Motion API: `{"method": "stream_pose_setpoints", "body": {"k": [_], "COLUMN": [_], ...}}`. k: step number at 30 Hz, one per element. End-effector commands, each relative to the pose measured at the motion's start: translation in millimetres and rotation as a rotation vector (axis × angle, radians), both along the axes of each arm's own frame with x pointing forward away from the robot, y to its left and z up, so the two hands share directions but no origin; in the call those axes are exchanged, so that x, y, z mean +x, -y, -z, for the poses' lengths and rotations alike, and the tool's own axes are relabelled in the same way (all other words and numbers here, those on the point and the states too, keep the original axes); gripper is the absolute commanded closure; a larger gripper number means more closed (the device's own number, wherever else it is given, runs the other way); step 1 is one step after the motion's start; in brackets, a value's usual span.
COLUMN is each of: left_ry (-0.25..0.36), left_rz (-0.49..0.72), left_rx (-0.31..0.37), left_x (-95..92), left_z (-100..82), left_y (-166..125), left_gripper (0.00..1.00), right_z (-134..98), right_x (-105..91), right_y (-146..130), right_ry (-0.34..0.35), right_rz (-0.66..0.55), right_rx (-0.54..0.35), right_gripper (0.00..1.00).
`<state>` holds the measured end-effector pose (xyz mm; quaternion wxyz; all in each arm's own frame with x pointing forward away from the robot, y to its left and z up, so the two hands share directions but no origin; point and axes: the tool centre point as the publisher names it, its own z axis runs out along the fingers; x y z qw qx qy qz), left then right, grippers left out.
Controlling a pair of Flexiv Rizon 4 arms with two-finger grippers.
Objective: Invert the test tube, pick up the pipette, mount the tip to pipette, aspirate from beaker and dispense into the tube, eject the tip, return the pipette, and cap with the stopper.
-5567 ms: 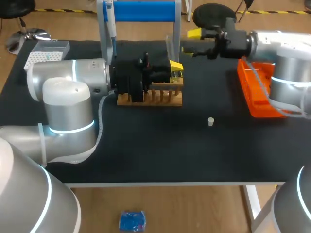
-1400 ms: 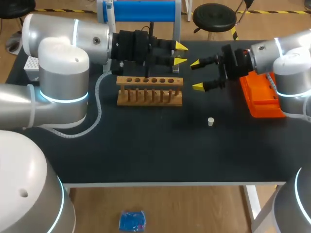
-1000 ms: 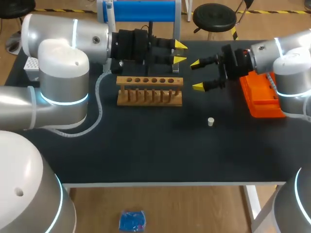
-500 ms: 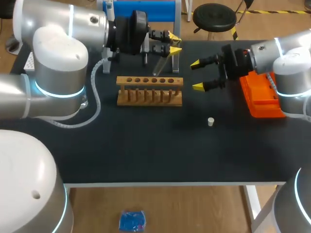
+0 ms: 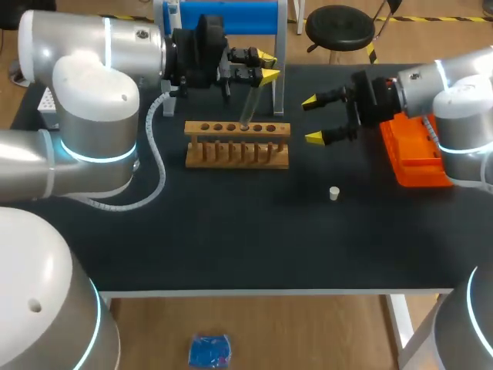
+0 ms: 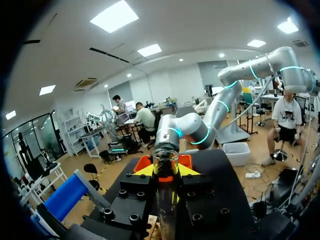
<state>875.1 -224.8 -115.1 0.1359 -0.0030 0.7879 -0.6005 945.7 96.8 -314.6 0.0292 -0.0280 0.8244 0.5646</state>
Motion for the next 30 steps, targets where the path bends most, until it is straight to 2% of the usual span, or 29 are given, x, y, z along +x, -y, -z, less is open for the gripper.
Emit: {"method": "stream_pose_setpoints", "body": {"k": [1, 6, 10, 11, 19, 25, 30], "left_ry": [-0.052, -0.130, -0.151, -0.139, -0.160, -0.138, -0.124], "left_rz": [-0.032, -0.062, -0.074, -0.074, -0.091, -0.102, -0.092], "left_rx": [-0.072, -0.099, -0.127, -0.140, -0.173, -0.233, -0.248], "left_x": [5.8, 20.4, 32.5, 35.7, 58.5, 76.7, 90.9], "left_z": [9.7, 15.9, 17.9, 18.1, 23.7, 25.5, 30.5], "left_y": [-4, -10, -12, -13, -13, -14, -12], "left_gripper": [1.00, 1.00, 1.00, 1.00, 1.00, 1.00, 1.00], "right_z": [0, 0, 0, 0, 0, 0, 0], "right_x": [0.2, 0.2, 0.2, 0.2, 0.2, 0.2, 0.2], "right_y": [1, 1, 1, 1, 1, 1, 1], "right_ry": [0.000, 0.000, 0.000, 0.000, 0.000, 0.000, 0.000], "right_rz": [-0.002, -0.002, -0.002, -0.002, -0.002, -0.002, -0.002], "right_rx": [0.000, 0.000, 0.000, 0.000, 0.000, 0.000, 0.000], "right_gripper": [0.00, 0.00, 0.00, 0.00, 0.00, 0.00, 0.00]}}
